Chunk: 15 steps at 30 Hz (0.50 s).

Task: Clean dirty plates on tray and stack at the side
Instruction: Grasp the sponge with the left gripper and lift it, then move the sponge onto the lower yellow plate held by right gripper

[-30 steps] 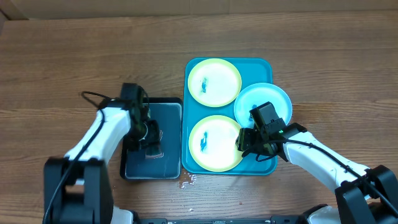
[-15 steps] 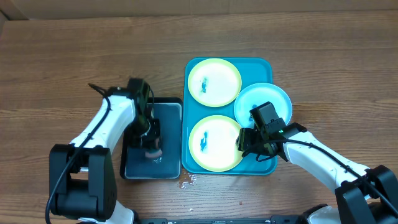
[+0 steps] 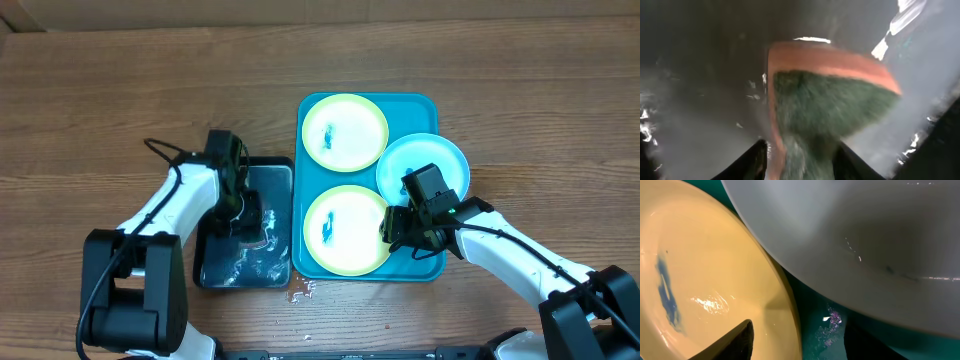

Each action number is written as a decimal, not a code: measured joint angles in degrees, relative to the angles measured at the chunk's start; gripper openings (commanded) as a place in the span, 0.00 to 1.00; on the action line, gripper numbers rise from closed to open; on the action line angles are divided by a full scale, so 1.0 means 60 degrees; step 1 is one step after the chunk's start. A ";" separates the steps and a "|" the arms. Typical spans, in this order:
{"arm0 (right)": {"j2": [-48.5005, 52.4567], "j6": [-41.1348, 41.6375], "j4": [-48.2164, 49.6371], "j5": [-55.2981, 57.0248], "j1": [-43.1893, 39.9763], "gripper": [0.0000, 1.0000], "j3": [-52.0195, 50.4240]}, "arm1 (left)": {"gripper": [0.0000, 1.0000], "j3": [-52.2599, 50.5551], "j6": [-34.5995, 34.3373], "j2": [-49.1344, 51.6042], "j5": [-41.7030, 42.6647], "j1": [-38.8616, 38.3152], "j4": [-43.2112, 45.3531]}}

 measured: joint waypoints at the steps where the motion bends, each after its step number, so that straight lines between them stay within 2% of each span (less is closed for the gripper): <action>1: 0.0000 -0.0004 0.0000 0.0000 0.0000 0.60 0.0000 | 0.07 -0.0178 -0.0018 0.0000 0.0018 0.0000 0.0204; 2: 0.0000 -0.0007 -0.0004 0.0000 0.0000 0.60 0.0000 | 0.04 -0.0346 -0.0022 -0.0011 0.0076 0.0000 0.0463; 7: 0.0000 -0.0007 -0.0004 0.0000 0.0000 0.60 0.0000 | 0.04 -0.0412 -0.0025 -0.0036 0.0255 -0.0011 0.0393; 11: 0.0000 -0.0007 -0.0007 0.0000 0.0000 0.57 0.0000 | 0.04 0.0182 -0.0025 0.0022 0.0211 -0.0011 -0.0994; 15: 0.0004 -0.0306 -0.0058 0.0047 -0.0004 0.46 0.0000 | 0.04 0.1785 -0.0025 0.0058 0.0131 -0.0011 -0.2317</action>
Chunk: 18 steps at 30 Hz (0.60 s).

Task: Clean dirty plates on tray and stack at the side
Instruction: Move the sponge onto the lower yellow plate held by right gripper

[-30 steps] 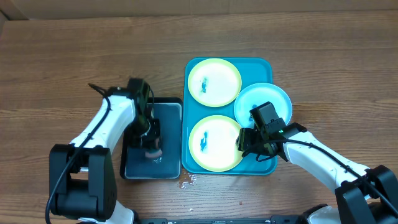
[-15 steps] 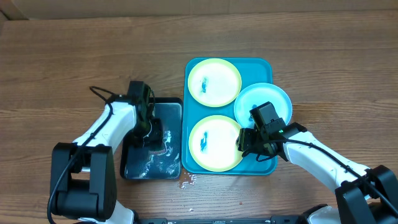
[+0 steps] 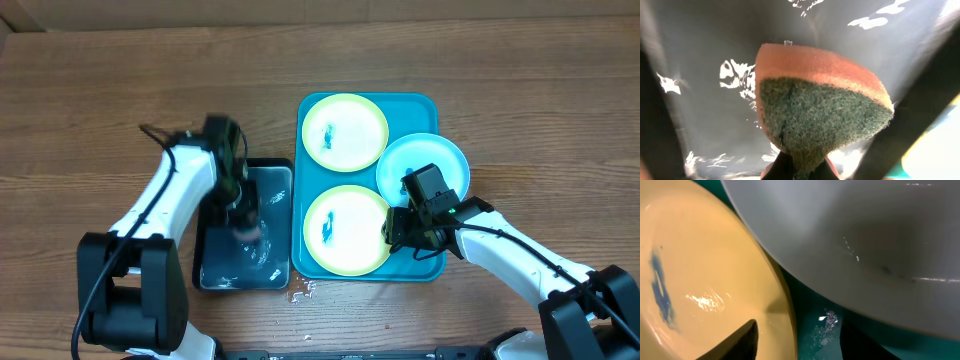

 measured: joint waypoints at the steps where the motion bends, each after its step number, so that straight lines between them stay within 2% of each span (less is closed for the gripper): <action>1: 0.0000 -0.0157 -0.0025 -0.0007 -0.0004 0.41 0.0000 | 0.04 0.0499 0.0004 0.0000 -0.0022 -0.0007 -0.0299; 5: 0.0036 -0.0488 -0.0091 -0.0015 -0.0015 0.34 -0.0004 | 0.04 0.2080 0.0033 -0.0004 -0.0066 -0.0226 -0.1140; 8: 0.0047 -0.0452 -0.0095 -0.0011 -0.0011 0.31 -0.0011 | 0.04 0.2579 0.0029 -0.0004 -0.0040 -0.0670 -0.1177; 12: 0.0073 -0.0317 -0.0069 -0.0015 -0.0011 0.22 -0.0022 | 0.04 0.2561 -0.0259 -0.0004 0.0051 -0.1639 -0.0601; 15: 0.0106 -0.0255 -0.0055 -0.0018 -0.0015 0.06 -0.0025 | 0.04 0.2346 -0.0769 -0.0004 0.0164 -0.2393 0.0153; 18: 0.0149 -0.0044 -0.0047 -0.0033 -0.0011 0.04 -0.0047 | 0.04 0.1843 -0.1319 -0.0004 0.0459 -0.3162 0.0922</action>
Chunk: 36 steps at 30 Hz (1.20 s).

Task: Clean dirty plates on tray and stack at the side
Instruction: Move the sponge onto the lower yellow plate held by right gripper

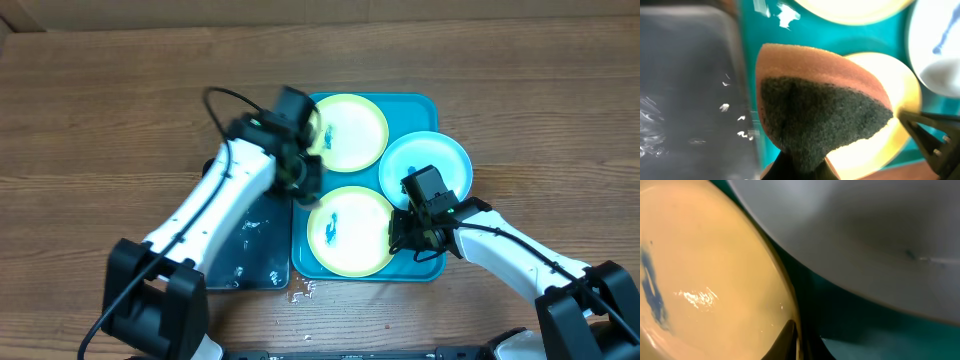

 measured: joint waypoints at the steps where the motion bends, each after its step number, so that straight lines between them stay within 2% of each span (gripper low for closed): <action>1: -0.0004 0.0098 -0.0007 -0.0007 0.0000 0.04 0.0000 | 0.04 -0.0164 -0.0178 0.0000 0.0069 -0.0219 0.0189; 9: -0.0007 0.0539 -0.0018 0.0036 0.0000 0.04 0.0000 | 0.04 -0.1133 -0.1275 0.0157 0.0572 -0.1177 0.1632; 16: -0.0007 0.0601 -0.0036 0.0040 0.0000 0.04 0.0000 | 0.04 -0.1180 -0.1727 0.1559 0.1158 -0.1632 0.2098; 19: -0.0007 0.0605 -0.0069 0.0040 0.0000 0.04 0.0000 | 0.04 -0.1198 -0.1767 0.2047 0.1078 -0.1614 0.1610; 28: -0.0007 0.0605 -0.0080 0.0025 0.0000 0.04 0.0000 | 0.04 -0.1056 -0.1759 0.2014 -0.0754 -0.1348 0.0659; 33: -0.0011 0.0645 -0.0106 0.0033 0.0004 0.04 0.0000 | 0.04 -0.1053 -0.1501 0.1996 -0.0783 -0.1260 0.1184; 36: -0.0011 0.0685 -0.0124 0.0025 0.0000 0.04 0.0000 | 0.04 -0.1056 -0.1319 0.1996 -0.0029 -0.1158 0.2106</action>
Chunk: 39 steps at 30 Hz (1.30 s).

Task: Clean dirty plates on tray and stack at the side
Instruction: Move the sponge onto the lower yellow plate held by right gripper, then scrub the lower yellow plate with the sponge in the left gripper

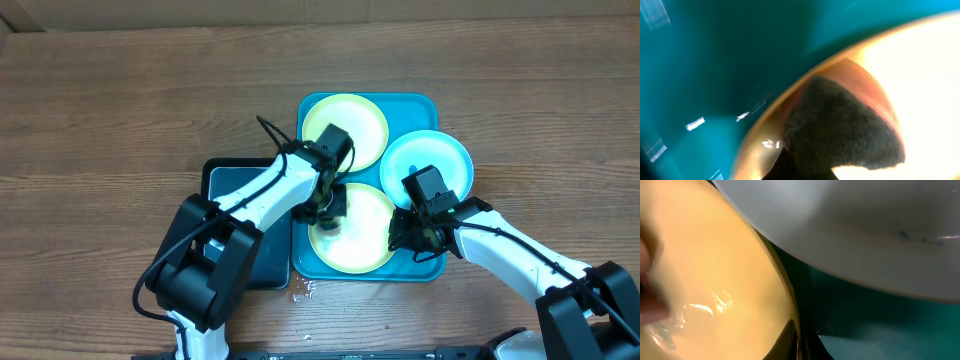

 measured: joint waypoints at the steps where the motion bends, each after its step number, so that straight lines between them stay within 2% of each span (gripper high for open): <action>1: 0.0000 0.0011 -0.0007 -0.0004 0.0000 0.04 0.0004 | 0.04 -0.0007 0.0069 0.0011 0.0386 0.0033 0.0361; 7: -0.0007 0.0022 -0.0018 0.0000 0.0000 0.04 0.0004 | 0.04 -0.0015 0.0135 0.0568 0.3107 -0.0171 0.1698; 10: -0.0007 0.0025 -0.0058 0.0000 0.0000 0.04 0.0004 | 0.04 -0.0015 0.0142 0.0776 0.4014 -0.0368 0.1515; 13: -0.0007 0.0025 -0.0073 0.0004 0.0000 0.04 0.0004 | 0.04 -0.0011 0.0164 0.0809 0.4197 -0.0423 0.0761; 19: -0.0007 0.0025 -0.0080 0.0004 0.0000 0.04 0.0004 | 0.04 0.0237 0.0087 0.0805 0.3020 -0.0200 -0.1512; 26: -0.0007 0.0022 -0.0091 0.0011 0.0000 0.04 0.0007 | 0.04 0.0576 -0.0127 0.0729 0.0943 0.0197 -0.2470; 32: -0.0007 0.0025 -0.0087 -0.0025 0.0007 0.04 0.0011 | 0.04 0.0838 -0.0262 0.0648 -0.0692 0.0120 -0.2473; 39: -0.0007 0.0025 -0.0106 -0.0073 0.0007 0.04 0.0011 | 0.04 0.0798 -0.0095 0.0623 -0.0707 0.0095 -0.1985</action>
